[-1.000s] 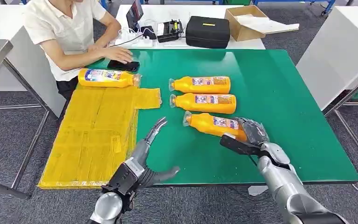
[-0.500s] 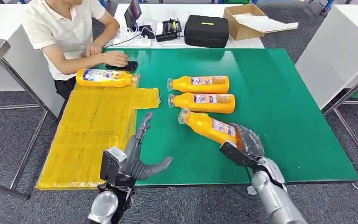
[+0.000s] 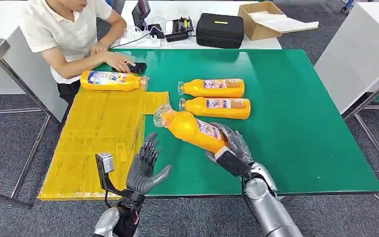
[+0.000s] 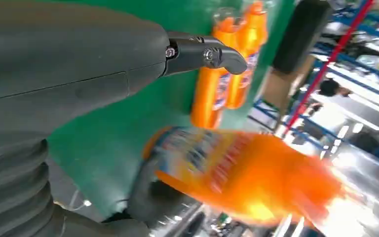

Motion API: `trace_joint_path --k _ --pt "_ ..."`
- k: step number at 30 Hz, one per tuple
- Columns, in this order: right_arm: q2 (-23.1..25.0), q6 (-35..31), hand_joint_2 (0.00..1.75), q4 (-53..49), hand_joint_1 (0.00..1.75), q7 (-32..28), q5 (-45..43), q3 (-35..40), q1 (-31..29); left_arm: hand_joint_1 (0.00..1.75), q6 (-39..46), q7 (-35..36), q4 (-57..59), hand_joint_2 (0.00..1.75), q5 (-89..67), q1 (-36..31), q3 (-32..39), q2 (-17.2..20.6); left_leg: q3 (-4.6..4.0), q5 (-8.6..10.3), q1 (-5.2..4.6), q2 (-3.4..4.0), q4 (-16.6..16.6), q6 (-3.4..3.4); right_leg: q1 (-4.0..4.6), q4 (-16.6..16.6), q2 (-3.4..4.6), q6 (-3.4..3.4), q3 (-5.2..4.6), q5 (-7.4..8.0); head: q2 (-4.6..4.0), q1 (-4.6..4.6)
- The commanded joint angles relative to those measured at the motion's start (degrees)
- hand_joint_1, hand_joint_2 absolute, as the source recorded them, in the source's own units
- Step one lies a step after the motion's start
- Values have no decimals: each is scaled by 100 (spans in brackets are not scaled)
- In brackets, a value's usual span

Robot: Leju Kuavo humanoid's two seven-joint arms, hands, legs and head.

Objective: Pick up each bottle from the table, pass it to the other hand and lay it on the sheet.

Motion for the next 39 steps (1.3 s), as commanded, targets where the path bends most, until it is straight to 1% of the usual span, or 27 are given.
trace_joint_path --k 1,3,4,5,6,7,8,10,15,18,19,20,21,23,25,28,31,36,37,38,39 --pt "106 132 175 -233 175 -66 -209 694 -185 0 -162 -40 631 175 167 -284 5 -253 14 -13 2 19 7 1 6 4 8 -23 12 -8 0 0" --pt "130 103 175 -197 175 3 -199 704 -193 0 -189 -58 589 175 176 -287 -6 -253 12 -12 3 21 6 -1 8 4 8 -26 8 -8 0 0" --pt "130 103 175 -197 175 3 -199 704 -193 0 -189 -58 589 175 176 -287 -6 -253 3 -5 2 9 3 -1 5 2 -1 -17 0 -4 0 -2" --pt "164 50 175 -100 175 125 -155 743 -218 0 -331 -296 405 175 -8 -301 -130 -196 7 -8 3 8 6 -1 7 3 -4 -22 6 -8 0 -2" --pt "158 164 175 -9 175 210 -181 809 -240 0 -340 -351 295 175 -78 -327 -132 -213 11 -11 4 9 8 0 9 4 -4 -26 10 -10 0 -2" --pt "136 230 175 114 175 293 -184 899 -228 0 -275 -475 103 175 -342 -343 -186 -218 0 -5 2 7 5 1 6 1 -2 -15 -2 -4 0 -2" --pt "100 242 175 313 175 334 -160 1043 -242 0 -284 -439 -85 175 -418 -341 -183 -260 5 -9 3 13 8 1 7 4 2 -20 2 -6 0 -2" --pt "100 170 175 387 175 318 -169 1077 -240 0 -274 -390 -143 175 -440 -337 -175 -277 0 -8 4 8 10 2 8 3 -3 -17 1 -6 0 -2" --pt "41 172 175 823 175 234 13 1651 -326 0 -197 -680 -328 175 -792 -453 -147 -288 8 -11 4 12 8 2 8 1 0 -22 9 -7 0 -2" --pt "65 154 175 873 175 225 18 1825 -329 0 -145 -731 -363 175 -826 -518 -80 -310 0 -5 4 6 5 0 7 0 -3 -16 1 -4 0 0" --pt "65 154 175 873 175 225 18 1825 -329 0 -145 -731 -363 175 -826 -518 -80 -310 6 -10 7 10 9 0 11 2 -2 -23 7 -7 0 0" --pt "65 83 175 865 175 237 76 1916 -356 0 -41 -836 -370 175 -912 -547 -62 -310 -2 -4 5 6 4 0 7 0 -3 -14 -3 -3 0 -2" --pt "72 60 175 862 175 246 100 1960 -372 0 29 -893 -364 175 -998 -566 -61 -310 5 -8 5 9 7 1 9 1 -4 -21 4 -6 0 0" --pt "136 47 175 799 175 269 110 2112 -415 0 180 -957 -253 175 -981 -686 16 -310 2 -6 3 9 6 1 6 3 -3 -19 -1 -6 0 -4" --pt "152 -23 175 720 175 325 159 2231 -449 0 177 -832 5 175 -663 -808 95 -310 -2 -7 5 13 8 1 8 3 2 -16 -5 -4 0 0" --pt "156 -39 175 685 175 351 163 2260 -462 0 162 -846 120 175 -633 -854 130 -310 5 -9 6 17 10 1 10 5 2 -23 3 -6 0 -2" --pt "111 -22 175 618 175 302 87 2364 -542 0 -173 -693 538 175 -37 -997 103 -310 -1 -3 3 6 4 1 6 0 -4 -15 -2 -3 0 0" --pt "38 -17 175 405 175 324 -95 2305 -517 0 -149 -846 894 175 10 -1153 23 -310 2 -5 4 0 7 1 7 3 -13 -21 3 -8 0 0" --pt "10 -24 175 347 175 333 -119 2280 -490 5 -188 -879 911 175 32 -1157 33 -310 -3 -2 4 -3 4 0 6 1 -13 -16 -2 -5 0 -2" --pt "3 -4 175 302 175 325 -214 2212 -444 154 -270 -886 900 175 64 -1150 27 -310 4 -6 4 0 7 0 8 3 -14 -22 5 -9 0 -2" --pt "-4 15 175 282 175 302 -271 2182 -427 175 -351 -898 885 175 50 -1149 9 -299 -1 -2 2 -3 3 1 4 1 -14 -15 0 -6 0 2"
